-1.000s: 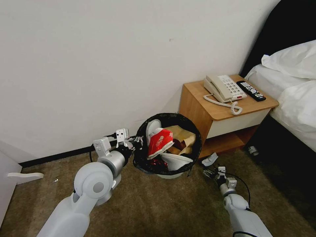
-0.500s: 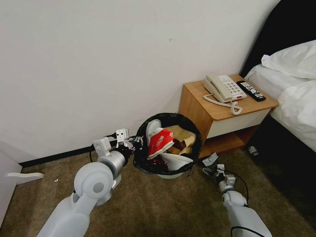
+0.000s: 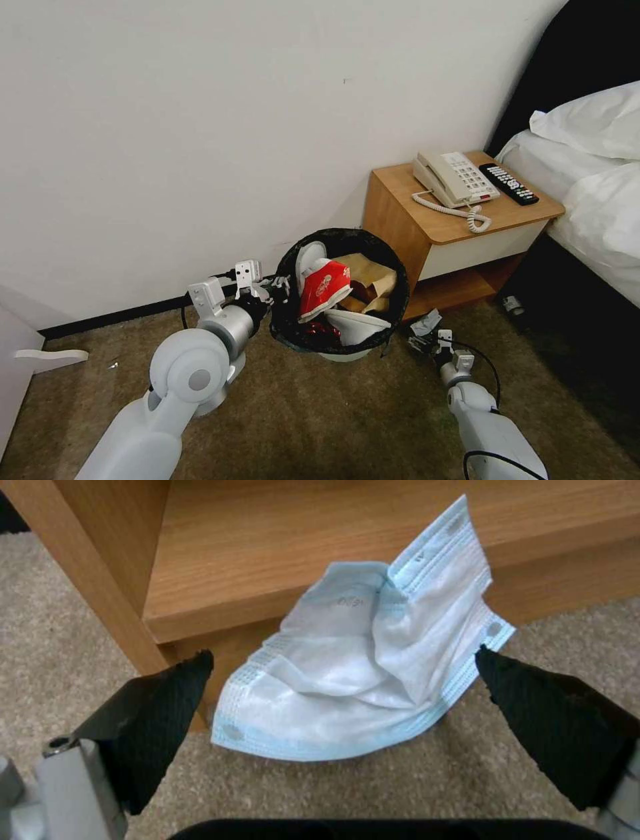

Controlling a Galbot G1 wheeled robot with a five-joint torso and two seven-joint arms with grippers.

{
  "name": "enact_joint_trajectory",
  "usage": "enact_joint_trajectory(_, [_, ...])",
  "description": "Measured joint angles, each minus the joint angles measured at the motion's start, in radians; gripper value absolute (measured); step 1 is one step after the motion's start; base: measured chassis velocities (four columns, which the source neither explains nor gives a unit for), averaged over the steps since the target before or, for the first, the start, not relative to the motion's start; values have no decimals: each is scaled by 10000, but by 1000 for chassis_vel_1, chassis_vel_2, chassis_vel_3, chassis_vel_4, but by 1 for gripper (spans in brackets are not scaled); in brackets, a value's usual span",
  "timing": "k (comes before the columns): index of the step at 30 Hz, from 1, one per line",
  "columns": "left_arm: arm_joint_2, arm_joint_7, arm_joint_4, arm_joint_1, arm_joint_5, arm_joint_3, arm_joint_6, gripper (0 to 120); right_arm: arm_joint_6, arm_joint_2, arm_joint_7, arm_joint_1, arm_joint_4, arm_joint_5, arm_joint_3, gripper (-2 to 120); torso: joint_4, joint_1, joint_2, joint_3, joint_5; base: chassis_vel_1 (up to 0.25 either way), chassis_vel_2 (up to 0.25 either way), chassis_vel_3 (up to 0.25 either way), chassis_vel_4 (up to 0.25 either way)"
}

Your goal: Pick up the trash bin, then pick up the garbage from the floor and place it into the trash bin.

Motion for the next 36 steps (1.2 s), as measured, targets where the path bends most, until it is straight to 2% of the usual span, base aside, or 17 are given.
enact_joint_trajectory(6, [-3,3,-2,8,1,9,-2,4,1,4,12,4,-36,-77,4,96,0,0,0,-2,0,0,0,0,0])
enact_joint_trajectory(9, [-3,6,-35,49,5,11,-2,4,-27,4,61,6,-42,-141,5,82,0,0,0,-1,0,0,0,0,0])
enact_joint_trajectory(10, [-3,6,-35,49,5,11,-2,4,-27,4,61,6,-42,-141,5,82,0,0,0,-1,0,0,0,0,0])
enact_joint_trajectory(12, [-8,8,-55,76,8,11,-2,4,-33,-4,64,7,-42,-143,5,71,0,0,0,-2,0,0,0,0,0])
enact_joint_trajectory(14, [-10,9,-63,81,11,11,-2,4,-33,-7,62,7,-42,-144,6,68,0,0,0,-2,0,0,0,0,0])
enact_joint_trajectory(15, [-10,10,-70,83,12,11,-3,4,-34,-11,54,3,-36,-142,6,61,0,0,0,-1,0,0,0,0,0])
enact_joint_trajectory(16, [-10,10,-70,83,12,11,-3,4,-34,-11,54,3,-36,-142,6,61,0,0,0,-1,0,0,0,0,0])
enact_joint_trajectory(19, [-11,13,-80,93,20,11,-5,4,-25,-26,13,-16,-12,-123,2,47,0,0,0,-1,0,0,0,0,0])
enact_joint_trajectory(22, [-12,12,-81,95,22,11,-6,4,-20,-28,1,-16,-9,-110,2,42,0,0,0,-1,0,0,0,0,0])
enact_joint_trajectory(24, [-9,20,-81,99,29,3,-8,4,1,-44,-58,-21,3,-78,3,28,0,0,0,-1,0,0,0,0,0])
enact_joint_trajectory(25, [-9,20,-81,99,29,3,-8,4,1,-44,-58,-21,3,-78,3,28,0,0,0,-1,0,0,0,0,0])
enact_joint_trajectory(27, [-1,22,-81,92,29,-12,-9,4,8,-57,-81,-27,10,-65,3,19,0,0,0,-1,0,0,0,0,0])
enact_joint_trajectory(28, [-1,22,-81,92,29,-12,-9,4,8,-57,-81,-27,10,-65,3,19,0,0,0,-1,0,0,0,0,0])
enact_joint_trajectory(30, [5,27,-79,88,29,-14,-10,4,12,-72,-99,-27,16,-47,3,7,0,0,0,0,0,0,0,0,0])
enact_joint_trajectory(33, [-3,34,-72,92,36,-14,-11,4,14,-72,-108,-26,17,-41,2,0,0,0,0,0,0,0,0,0,0])
enact_joint_trajectory(36, [-3,53,-69,106,51,-14,-15,4,17,-69,-112,-26,33,-36,-6,0,0,0,0,0,0,0,0,0,0])
